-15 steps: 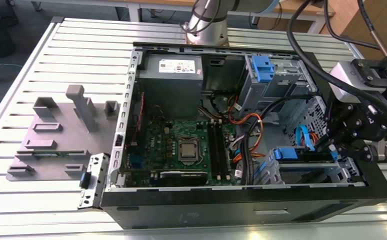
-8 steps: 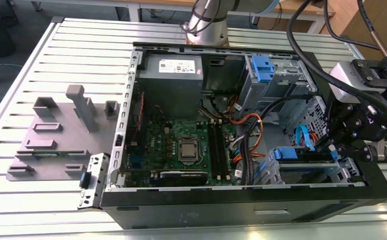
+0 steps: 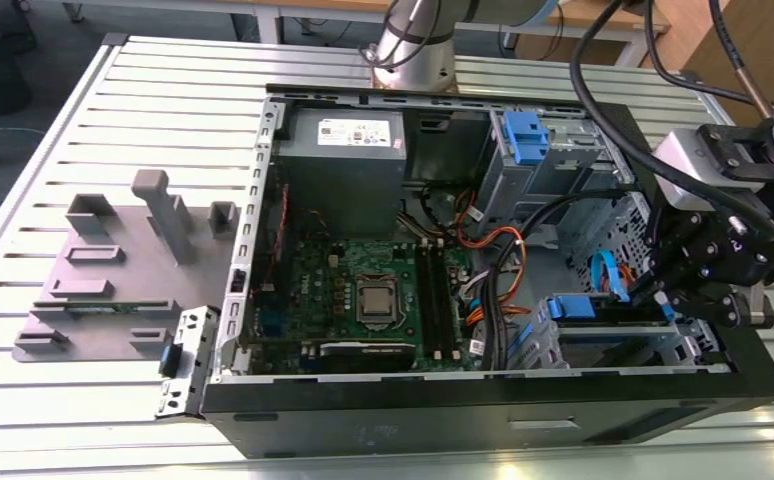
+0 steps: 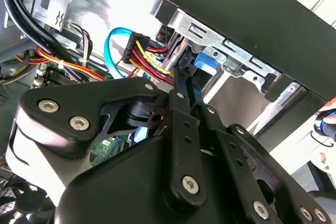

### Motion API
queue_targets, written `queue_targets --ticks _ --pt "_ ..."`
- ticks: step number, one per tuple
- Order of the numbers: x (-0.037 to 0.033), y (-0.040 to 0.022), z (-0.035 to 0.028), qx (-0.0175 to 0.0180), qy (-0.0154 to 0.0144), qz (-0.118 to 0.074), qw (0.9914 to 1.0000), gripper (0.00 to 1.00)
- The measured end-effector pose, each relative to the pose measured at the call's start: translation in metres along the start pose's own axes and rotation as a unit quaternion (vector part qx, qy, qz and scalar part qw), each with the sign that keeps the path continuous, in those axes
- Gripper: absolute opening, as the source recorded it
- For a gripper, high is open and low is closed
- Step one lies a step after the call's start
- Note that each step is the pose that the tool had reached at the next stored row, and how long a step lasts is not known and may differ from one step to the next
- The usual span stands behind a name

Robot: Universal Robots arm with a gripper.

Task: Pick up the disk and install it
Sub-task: 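Insert the second disk wire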

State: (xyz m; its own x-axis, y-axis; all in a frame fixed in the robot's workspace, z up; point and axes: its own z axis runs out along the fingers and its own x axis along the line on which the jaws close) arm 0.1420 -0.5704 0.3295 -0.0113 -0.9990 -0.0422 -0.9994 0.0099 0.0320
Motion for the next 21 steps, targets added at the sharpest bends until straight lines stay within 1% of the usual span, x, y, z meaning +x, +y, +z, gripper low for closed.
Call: queue_targets --ticks 3,6,8,9,11,12,15,18,21 --pt "0.0001 0.0 0.0008 0.0 -0.0002 0.0 1.0 0.16" --pt "0.0001 -0.0001 0.0018 0.0 0.0003 0.0 1.0 0.16" --pt "0.0001 -0.0001 0.0022 0.0 0.0 0.0 1.0 0.16" --pt "0.0 -0.0001 0.0028 -0.0001 -0.0008 0.0 1.0 0.16" --pt "0.0001 -0.0001 0.0032 0.0 -0.0008 0.0 1.0 0.17" --pt "0.0001 -0.0001 0.0029 0.0 -0.0006 0.0 1.0 0.24" --pt "0.0001 0.0 0.002 0.0 -0.0001 0.0 1.0 0.24" --pt "-0.0001 0.0001 -0.0026 0.0 -0.0002 0.0 1.0 0.24" --pt "-0.0004 0.0004 -0.0108 0.0 -0.0002 0.0 1.0 0.24"
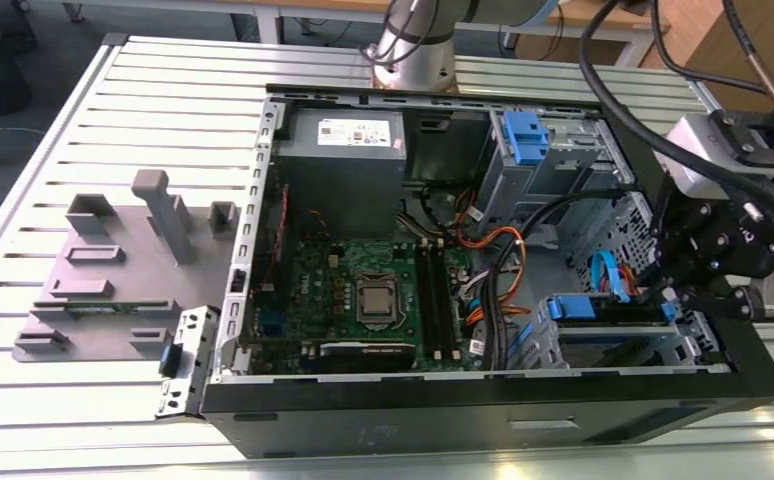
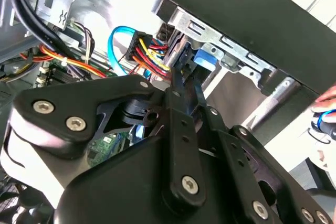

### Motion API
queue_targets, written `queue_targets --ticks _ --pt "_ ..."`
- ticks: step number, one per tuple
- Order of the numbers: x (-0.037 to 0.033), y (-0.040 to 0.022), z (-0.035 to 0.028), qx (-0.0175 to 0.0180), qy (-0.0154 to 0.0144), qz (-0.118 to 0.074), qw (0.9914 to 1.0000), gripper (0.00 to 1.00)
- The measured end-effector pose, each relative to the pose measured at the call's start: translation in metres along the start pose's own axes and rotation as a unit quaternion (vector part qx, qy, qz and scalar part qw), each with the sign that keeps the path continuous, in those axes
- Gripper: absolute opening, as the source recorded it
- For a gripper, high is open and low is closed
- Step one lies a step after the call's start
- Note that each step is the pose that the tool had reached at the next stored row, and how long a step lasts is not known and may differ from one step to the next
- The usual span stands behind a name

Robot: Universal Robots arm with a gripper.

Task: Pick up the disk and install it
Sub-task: 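Insert the second disk wire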

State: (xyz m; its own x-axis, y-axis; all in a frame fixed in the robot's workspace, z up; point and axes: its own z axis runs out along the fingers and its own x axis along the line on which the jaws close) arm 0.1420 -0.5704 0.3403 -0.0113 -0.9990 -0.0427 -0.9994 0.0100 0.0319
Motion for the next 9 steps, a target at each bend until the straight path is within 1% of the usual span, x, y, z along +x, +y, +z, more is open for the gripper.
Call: queue_targets --ticks 3,9 --pt "-0.0004 0.0002 -0.0079 0.0 0.0 0.0 1.0 0.24" --pt "-0.0012 0.0008 -0.0269 0.0 0.0 0.0 1.0 0.24"
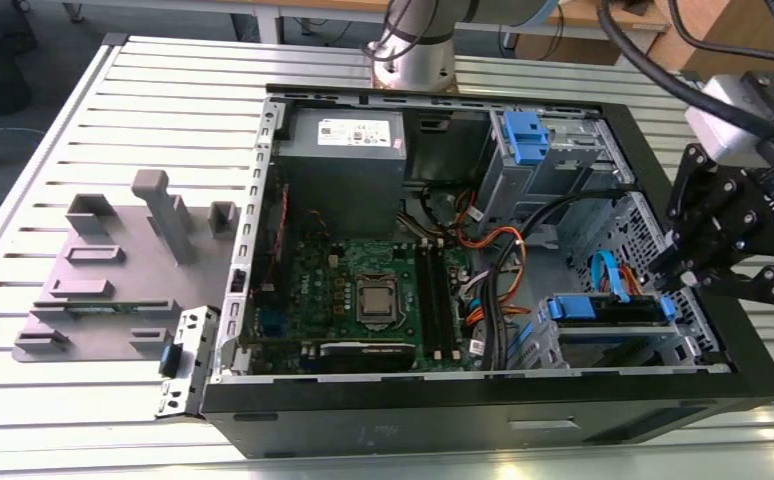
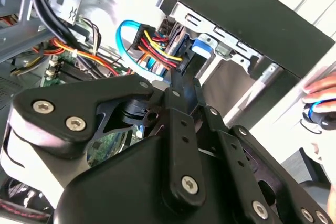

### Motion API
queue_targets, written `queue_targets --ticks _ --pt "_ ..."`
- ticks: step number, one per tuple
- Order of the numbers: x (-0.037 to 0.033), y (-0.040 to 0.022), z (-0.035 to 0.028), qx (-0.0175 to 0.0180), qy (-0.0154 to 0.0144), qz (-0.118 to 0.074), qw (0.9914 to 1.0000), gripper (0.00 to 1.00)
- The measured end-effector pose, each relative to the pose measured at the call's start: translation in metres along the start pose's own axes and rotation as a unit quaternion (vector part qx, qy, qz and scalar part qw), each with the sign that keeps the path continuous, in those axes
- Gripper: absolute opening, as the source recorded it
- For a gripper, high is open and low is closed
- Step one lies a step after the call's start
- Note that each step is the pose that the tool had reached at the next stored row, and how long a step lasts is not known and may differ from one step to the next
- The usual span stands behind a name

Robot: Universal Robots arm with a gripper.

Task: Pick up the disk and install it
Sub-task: 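Insert the second disk wire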

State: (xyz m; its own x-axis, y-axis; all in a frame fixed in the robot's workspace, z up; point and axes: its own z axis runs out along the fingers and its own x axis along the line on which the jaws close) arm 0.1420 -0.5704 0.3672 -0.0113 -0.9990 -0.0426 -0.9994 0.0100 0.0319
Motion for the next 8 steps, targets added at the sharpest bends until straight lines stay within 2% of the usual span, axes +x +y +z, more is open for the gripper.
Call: queue_targets --ticks 3,8 --pt "-0.0003 0.0002 -0.0064 0.0 0.0 0.0 1.0 0.24" --pt "-0.0004 0.0016 -0.0072 0.0001 0.0 0.0 1.0 0.24"
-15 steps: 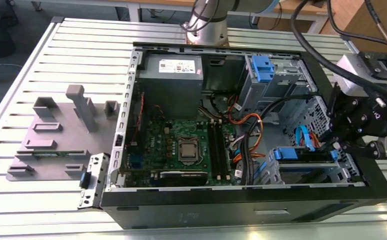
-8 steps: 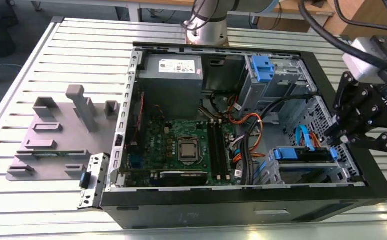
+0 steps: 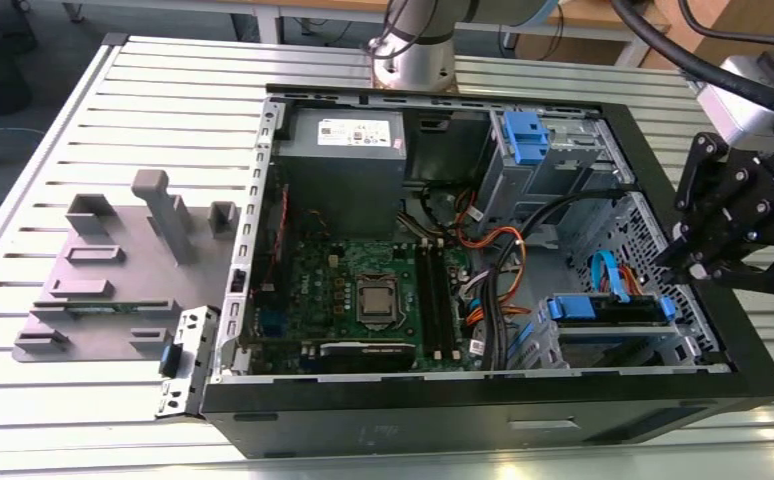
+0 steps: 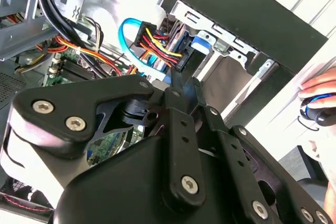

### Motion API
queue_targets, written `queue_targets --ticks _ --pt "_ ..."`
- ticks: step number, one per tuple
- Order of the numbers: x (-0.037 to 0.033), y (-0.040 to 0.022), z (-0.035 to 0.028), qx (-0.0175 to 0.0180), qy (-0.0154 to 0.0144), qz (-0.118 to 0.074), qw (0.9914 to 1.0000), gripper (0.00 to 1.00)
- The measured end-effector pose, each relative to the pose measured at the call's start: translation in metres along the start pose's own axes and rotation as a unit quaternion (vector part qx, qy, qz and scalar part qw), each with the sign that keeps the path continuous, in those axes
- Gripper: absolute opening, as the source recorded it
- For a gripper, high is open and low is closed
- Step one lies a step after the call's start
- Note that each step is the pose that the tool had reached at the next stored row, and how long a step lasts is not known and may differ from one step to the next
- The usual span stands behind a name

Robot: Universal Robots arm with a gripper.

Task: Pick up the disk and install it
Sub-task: 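Insert the second disk wire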

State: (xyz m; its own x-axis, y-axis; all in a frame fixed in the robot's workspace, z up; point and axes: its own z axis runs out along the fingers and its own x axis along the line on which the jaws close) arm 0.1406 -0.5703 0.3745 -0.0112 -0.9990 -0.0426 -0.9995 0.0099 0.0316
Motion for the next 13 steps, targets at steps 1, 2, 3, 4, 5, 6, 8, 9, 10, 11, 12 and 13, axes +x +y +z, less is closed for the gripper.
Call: queue_targets --ticks 1,2,3,4,5,6,8,9,10,11,12,13 --pt "0.0 0.002 0.0003 0.0003 -0.0002 0.0 1.0 0.24" --pt "0.0001 0.0033 0.0005 0.0005 -0.0004 0.0 1.0 0.24" --pt "0.0002 0.0039 0.0006 0.0006 -0.0004 0.0 1.0 0.24" --pt "0.0002 0.0038 0.0006 0.0006 -0.0004 0.0 1.0 0.24" --pt "0.0001 0.0039 0.0 0.0006 -0.0003 0.0 1.0 0.24" --pt "0.0 0.0039 -0.0014 0.0006 -0.0003 0.0 1.0 0.24" --pt "-0.0001 0.004 -0.0037 0.0006 -0.0004 0.0 1.0 0.24" --pt "-0.0001 0.004 -0.0036 0.0006 -0.0005 0.0 1.0 0.24" --pt "-0.0001 0.004 -0.0036 0.0006 -0.0005 0.0 1.0 0.24" --pt "-0.0001 0.0041 -0.004 0.0006 -0.0004 0.0 1.0 0.24" --pt "-0.0001 0.0041 -0.0042 0.0006 -0.0004 0.0 1.0 0.24" --pt "-0.0001 0.0041 -0.0043 0.0006 -0.0004 0.0 1.0 0.24"
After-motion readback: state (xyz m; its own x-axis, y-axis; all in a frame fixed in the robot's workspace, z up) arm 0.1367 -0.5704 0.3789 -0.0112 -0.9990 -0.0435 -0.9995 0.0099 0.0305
